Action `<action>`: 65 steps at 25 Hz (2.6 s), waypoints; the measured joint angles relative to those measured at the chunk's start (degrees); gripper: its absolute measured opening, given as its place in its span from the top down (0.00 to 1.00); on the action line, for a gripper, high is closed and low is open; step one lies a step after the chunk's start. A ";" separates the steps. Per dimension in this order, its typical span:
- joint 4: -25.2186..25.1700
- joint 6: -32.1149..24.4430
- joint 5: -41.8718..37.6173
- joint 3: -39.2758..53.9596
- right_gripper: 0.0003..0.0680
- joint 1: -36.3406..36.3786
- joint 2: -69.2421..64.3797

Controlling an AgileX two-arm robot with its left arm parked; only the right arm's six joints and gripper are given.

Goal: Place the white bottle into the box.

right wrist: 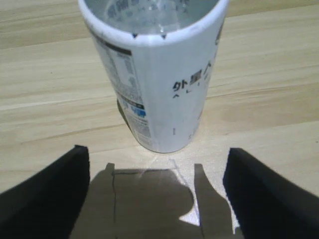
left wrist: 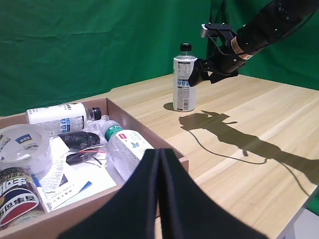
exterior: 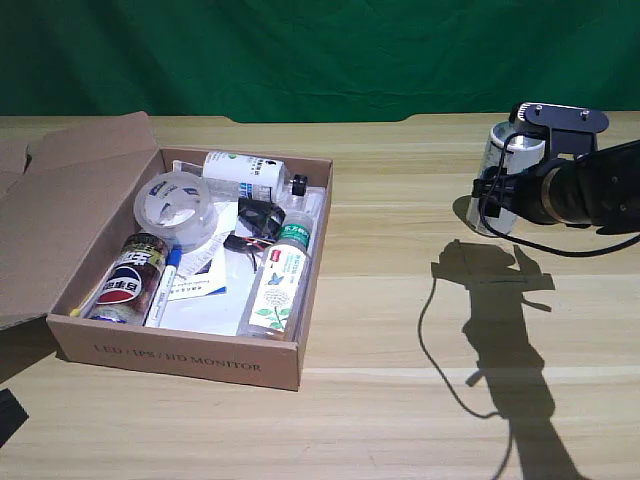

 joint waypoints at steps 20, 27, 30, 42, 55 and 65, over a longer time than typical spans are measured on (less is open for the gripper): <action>0.22 0.00 4.28 -9.00 0.04 0.00 9.14; 0.22 0.00 4.77 -11.70 0.04 0.06 13.19; 0.22 0.03 6.07 -12.95 0.04 0.06 15.08; 0.32 0.07 12.10 -18.49 0.10 0.06 21.97; 1.08 -1.43 14.14 -19.02 0.22 0.83 21.17; 1.13 -8.23 14.33 -14.27 0.22 12.35 10.07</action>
